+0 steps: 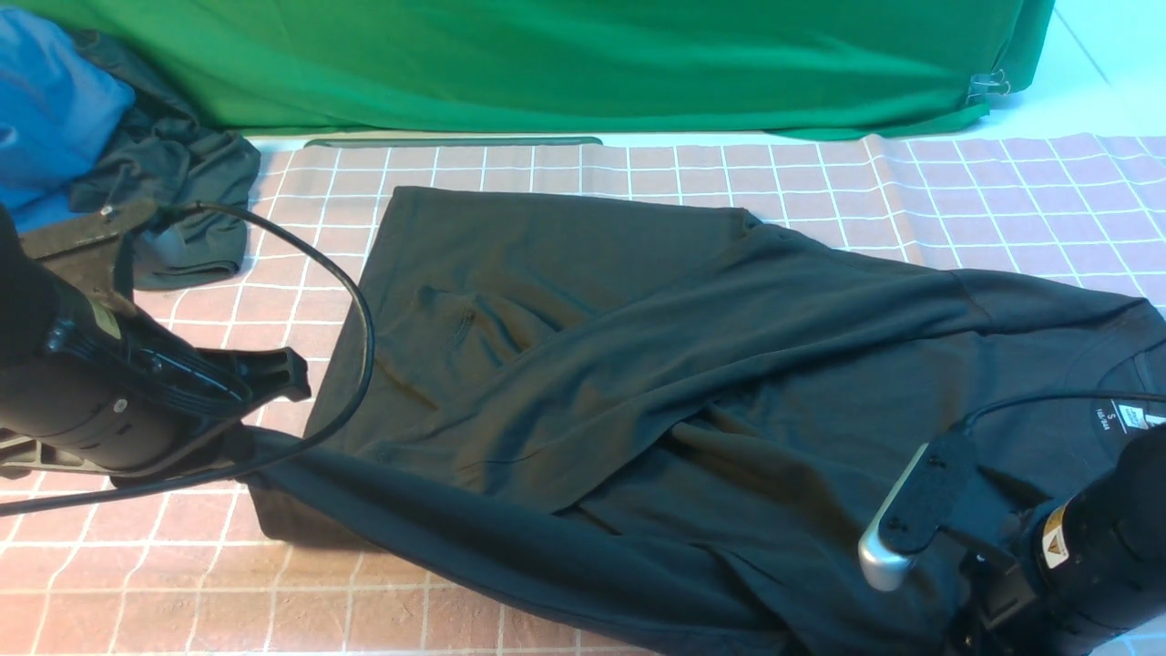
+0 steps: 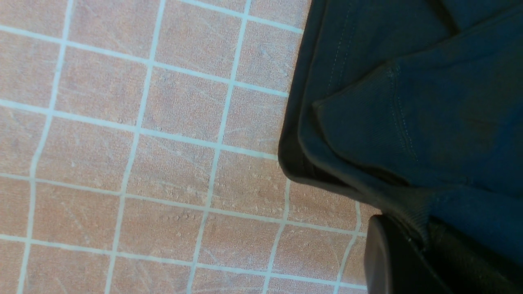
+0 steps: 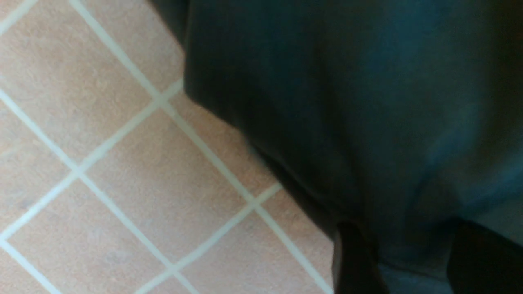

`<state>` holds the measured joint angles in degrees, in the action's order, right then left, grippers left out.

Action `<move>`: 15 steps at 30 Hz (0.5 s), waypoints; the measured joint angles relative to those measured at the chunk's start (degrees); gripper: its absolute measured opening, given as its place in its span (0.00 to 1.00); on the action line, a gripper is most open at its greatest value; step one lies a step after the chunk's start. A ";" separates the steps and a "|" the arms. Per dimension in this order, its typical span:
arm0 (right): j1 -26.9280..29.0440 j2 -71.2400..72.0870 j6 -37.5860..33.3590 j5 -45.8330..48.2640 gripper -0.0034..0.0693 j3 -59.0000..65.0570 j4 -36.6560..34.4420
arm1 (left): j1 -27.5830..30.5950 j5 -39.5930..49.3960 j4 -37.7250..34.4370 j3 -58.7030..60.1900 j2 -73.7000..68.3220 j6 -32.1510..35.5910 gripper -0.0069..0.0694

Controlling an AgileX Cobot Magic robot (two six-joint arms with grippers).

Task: Fold a long-sleeved shirt over a pink coffee tablecloth.
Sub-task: 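Grasp the near edge of the shirt at its hem and shoulder corners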

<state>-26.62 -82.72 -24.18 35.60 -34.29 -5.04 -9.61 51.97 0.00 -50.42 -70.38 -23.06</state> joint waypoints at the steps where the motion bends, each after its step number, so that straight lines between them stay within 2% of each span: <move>1: 0.00 -0.96 0.00 0.00 0.54 0.00 -0.49 | 0.00 0.00 0.00 0.00 0.00 0.00 0.15; 7: 0.00 -2.53 -0.05 0.05 0.52 -0.26 -1.46 | 0.00 0.20 0.00 0.00 0.00 0.00 0.15; 9: 0.00 -2.66 -0.05 0.05 0.43 -0.54 -1.12 | 0.00 0.20 0.00 0.00 0.00 0.00 0.15; 13: 0.00 -2.92 -0.05 0.70 0.16 -1.19 -1.06 | 0.00 -0.58 -0.36 0.00 0.00 -0.06 0.15; 15: 0.00 -3.35 -0.05 2.90 0.14 -2.56 -1.15 | 0.00 -1.33 -0.63 0.00 0.00 -0.48 0.15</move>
<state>-26.62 -86.08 -24.23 38.50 -36.85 -6.19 -9.61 50.64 -0.64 -50.42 -70.38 -23.54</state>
